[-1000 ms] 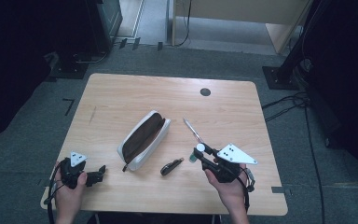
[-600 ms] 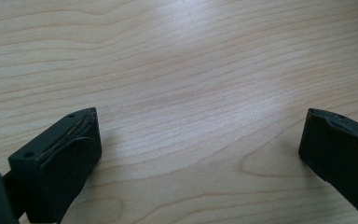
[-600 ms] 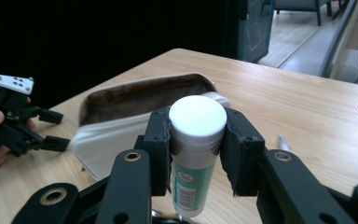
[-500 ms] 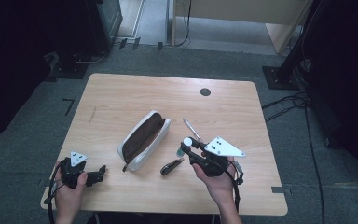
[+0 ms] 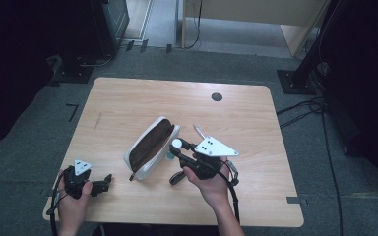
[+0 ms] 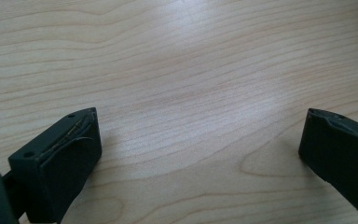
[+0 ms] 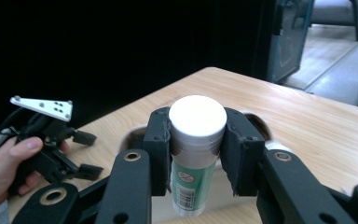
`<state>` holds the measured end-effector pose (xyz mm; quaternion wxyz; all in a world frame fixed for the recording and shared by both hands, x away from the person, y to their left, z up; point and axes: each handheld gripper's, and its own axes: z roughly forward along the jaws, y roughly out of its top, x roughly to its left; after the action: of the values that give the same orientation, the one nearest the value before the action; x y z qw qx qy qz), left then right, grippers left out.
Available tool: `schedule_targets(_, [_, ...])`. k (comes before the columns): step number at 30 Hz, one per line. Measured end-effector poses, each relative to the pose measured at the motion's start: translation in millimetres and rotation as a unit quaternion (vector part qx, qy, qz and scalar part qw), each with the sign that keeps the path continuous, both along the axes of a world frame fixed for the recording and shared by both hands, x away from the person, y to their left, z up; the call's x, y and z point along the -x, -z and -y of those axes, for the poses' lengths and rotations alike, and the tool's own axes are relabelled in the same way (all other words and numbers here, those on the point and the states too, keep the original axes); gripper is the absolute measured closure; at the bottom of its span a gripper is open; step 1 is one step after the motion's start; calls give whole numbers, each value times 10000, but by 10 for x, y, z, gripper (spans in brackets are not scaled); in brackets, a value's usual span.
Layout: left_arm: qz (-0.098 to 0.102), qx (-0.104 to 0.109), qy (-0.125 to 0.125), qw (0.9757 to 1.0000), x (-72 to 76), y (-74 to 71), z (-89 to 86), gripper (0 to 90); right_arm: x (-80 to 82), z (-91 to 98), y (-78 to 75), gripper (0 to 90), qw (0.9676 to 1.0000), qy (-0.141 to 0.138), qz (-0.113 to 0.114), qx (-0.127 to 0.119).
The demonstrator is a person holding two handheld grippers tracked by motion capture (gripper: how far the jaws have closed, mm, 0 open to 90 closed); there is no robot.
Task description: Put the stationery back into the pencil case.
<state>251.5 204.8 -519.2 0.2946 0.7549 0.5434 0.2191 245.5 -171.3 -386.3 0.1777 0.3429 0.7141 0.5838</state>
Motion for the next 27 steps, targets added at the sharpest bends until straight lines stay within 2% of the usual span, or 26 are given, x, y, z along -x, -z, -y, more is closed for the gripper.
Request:
schedule_targets(6, [2, 0, -1, 10000, 0, 0, 0, 0, -62, -247, -96, 658, 9997, -234, 119, -26])
schedule_targets(10, [3, 0, 0, 10000, 0, 0, 0, 0, -100, -371, -104, 658, 9994, -321, 117, -24])
schedule_targets(17, [5, 1, 15, 10000, 1, 1, 2, 0, -205, -553, -2, 658, 9993, -375, 0, 1])
schedule_targets(27, [4, 0, 16, 10000, 1, 1, 2, 0, -298, -752, 210, 657, 9977, -512, -267, 340])
